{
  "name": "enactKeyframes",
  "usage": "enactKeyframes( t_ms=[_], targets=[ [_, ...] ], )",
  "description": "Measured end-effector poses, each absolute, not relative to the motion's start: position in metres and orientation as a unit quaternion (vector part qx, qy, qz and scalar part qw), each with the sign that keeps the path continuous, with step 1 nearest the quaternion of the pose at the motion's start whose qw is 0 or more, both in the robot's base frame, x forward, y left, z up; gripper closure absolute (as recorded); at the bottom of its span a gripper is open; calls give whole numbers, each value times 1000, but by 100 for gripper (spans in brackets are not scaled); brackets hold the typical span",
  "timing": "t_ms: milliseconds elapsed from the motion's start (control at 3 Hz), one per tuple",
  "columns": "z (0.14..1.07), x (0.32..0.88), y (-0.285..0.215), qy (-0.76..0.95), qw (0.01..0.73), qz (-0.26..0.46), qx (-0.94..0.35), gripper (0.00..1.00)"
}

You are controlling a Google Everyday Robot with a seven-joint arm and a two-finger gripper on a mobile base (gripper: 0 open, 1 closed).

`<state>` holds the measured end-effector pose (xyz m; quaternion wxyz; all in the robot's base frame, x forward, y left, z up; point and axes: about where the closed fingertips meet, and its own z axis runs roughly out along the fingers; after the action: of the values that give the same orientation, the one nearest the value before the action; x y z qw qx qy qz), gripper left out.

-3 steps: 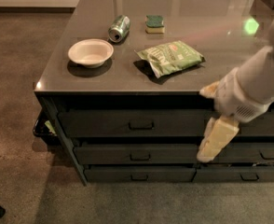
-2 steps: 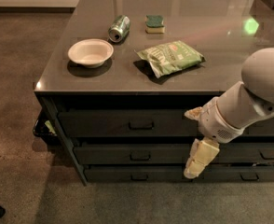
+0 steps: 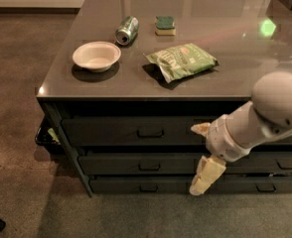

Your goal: Open middle drawer

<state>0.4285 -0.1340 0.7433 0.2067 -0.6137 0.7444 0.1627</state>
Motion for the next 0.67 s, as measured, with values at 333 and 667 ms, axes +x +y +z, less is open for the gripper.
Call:
enactKeyframes(
  t_ms=[333,667],
  targets=[
    [681,436,-113,719,247,192,-621,0],
    [627,441,-97,698,264,217,-629,0]
  ],
)
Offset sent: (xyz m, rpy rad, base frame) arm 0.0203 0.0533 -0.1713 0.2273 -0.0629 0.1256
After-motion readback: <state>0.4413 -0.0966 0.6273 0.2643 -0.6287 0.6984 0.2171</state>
